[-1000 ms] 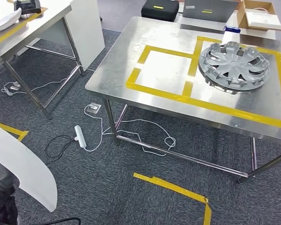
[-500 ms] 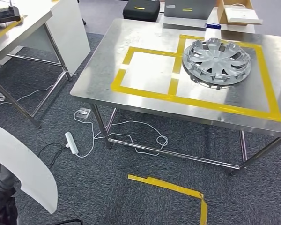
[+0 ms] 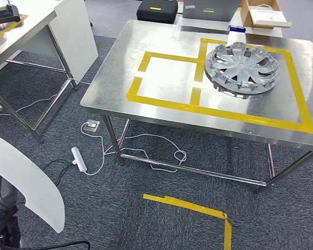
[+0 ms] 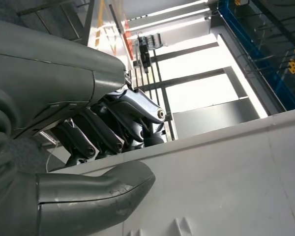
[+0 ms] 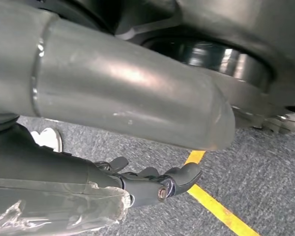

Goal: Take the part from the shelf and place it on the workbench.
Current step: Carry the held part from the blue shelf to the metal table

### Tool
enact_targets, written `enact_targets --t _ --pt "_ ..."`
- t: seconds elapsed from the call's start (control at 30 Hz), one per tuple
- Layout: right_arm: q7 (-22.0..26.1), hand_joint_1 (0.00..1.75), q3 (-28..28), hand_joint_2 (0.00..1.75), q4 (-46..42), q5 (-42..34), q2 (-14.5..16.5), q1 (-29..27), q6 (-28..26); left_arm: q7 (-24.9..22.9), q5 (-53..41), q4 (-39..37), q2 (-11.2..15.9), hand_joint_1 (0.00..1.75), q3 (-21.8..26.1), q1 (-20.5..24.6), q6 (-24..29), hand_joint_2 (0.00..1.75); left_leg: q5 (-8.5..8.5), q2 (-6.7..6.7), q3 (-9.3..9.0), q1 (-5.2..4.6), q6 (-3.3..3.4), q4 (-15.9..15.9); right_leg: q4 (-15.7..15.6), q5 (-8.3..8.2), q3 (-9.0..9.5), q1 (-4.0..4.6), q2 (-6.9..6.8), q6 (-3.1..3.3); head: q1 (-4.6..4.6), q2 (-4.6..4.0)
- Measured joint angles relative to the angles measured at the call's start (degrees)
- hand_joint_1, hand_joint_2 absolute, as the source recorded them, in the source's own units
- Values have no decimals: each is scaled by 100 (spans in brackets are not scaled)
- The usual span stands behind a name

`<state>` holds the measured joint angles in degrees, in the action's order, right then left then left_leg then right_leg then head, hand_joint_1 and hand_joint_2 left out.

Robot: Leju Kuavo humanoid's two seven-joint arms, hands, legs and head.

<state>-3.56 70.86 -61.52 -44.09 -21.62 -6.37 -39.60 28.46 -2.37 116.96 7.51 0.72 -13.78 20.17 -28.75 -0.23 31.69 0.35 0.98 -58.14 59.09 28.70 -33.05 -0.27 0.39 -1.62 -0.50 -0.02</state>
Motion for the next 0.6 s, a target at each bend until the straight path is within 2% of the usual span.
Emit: enact_targets --t 0.07,0.13,0.17,0.2,0.27,0.3,0.33,0.37,0.43,0.47,0.5,0.53,0.6 --pt "-1 0 -2 0 3 4 0 2 0 0 -1 0 -2 164 -1 0 0 175 -10 3 -1 -5 -63 3 -135 21 89 24 2 33 2 0" --pt "-1 0 -1 0 3 5 1 -7 0 1 -2 0 1 164 -2 -1 0 175 -38 5 -7 8 -126 -19 -177 0 141 4 8 81 4 0" --pt "-1 0 -1 0 3 5 2 -9 0 1 -3 0 3 164 -1 2 0 175 -109 5 34 12 -157 -129 -205 -5 171 -11 6 111 15 0" --pt "0 0 -1 0 3 6 2 -8 0 2 -3 0 6 164 0 2 1 175 -231 5 135 20 -188 -352 -229 -5 203 -25 3 142 25 0" --pt "0 0 0 0 4 7 2 -6 0 1 -2 -1 9 164 1 -4 2 175 -539 5 508 38 -239 -1071 -234 29 243 -25 1 184 39 0" --pt "0 0 0 0 6 6 2 -6 0 1 -1 -2 9 164 1 -10 2 175 -625 6 690 48 -260 -1385 -234 50 265 -25 3 194 38 0" --pt "0 0 1 0 8 6 2 -8 0 0 -1 -3 9 164 1 -13 2 175 -602 6 803 57 -274 -1542 -233 74 294 -25 8 195 38 0" --pt "0 0 2 0 9 5 2 -10 0 0 -1 -4 10 164 1 -14 2 175 -466 6 818 66 -283 -1497 -232 103 333 -27 14 187 38 0" --pt "0 0 4 0 10 5 5 -15 0 0 -1 -4 11 164 1 -14 2 175 2 6 582 80 -276 -891 -232 174 431 -32 28 156 39 0" --pt "0 0 4 0 10 5 6 -14 0 0 -1 -5 11 164 0 -13 2 175 157 6 430 77 -264 -559 -223 219 461 -23 35 124 40 0" --pt "0 0 4 0 11 7 7 -10 0 0 -1 -7 12 164 -1 -8 2 175 215 6 308 71 -232 -301 -220 259 470 -15 38 88 43 0" --pt "0 0 3 0 13 8 7 -6 0 1 -1 -8 13 164 -1 -6 2 175 197 6 239 62 -196 -155 -222 285 475 -6 39 48 39 0" --pt "-1 0 2 0 17 12 7 -1 0 2 -1 -10 13 164 2 -1 2 175 106 3 190 56 -104 -77 -215 287 509 0 33 -30 32 0"
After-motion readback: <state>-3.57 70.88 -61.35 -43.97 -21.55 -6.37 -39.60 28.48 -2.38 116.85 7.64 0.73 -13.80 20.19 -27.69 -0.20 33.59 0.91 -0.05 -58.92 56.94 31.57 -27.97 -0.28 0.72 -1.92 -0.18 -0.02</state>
